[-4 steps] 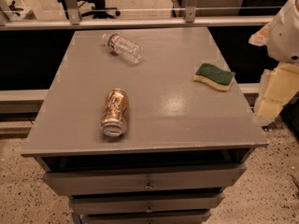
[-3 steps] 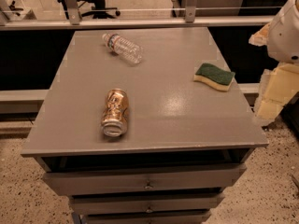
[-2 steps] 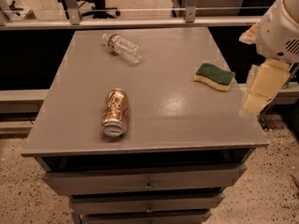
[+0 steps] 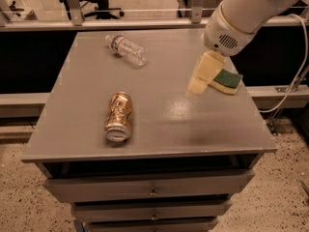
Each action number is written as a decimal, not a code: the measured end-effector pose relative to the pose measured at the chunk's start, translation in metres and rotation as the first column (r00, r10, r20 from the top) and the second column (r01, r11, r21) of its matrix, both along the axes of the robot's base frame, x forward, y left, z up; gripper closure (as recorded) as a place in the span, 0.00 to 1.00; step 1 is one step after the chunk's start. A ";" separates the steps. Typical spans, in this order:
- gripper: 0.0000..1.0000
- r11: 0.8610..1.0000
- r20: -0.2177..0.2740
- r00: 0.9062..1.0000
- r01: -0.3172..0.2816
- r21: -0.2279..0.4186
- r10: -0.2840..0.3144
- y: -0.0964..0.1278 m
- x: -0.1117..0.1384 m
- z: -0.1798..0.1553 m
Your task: Pick water bottle
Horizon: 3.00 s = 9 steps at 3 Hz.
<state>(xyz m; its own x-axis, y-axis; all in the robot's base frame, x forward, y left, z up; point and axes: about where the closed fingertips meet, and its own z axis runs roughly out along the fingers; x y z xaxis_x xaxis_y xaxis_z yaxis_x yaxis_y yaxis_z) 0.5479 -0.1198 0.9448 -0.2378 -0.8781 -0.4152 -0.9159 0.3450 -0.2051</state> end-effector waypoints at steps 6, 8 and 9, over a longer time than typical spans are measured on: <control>0.00 0.954 0.197 0.979 -0.008 0.300 -0.054 0.172 0.166 -0.006; 0.00 0.980 0.204 0.975 0.051 0.195 -0.091 0.207 0.226 -0.035; 0.00 0.987 0.176 0.979 0.080 0.136 -0.104 0.213 0.249 -0.053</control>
Offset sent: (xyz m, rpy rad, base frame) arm 0.0534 0.0499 -0.0272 0.1662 -0.0119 0.0080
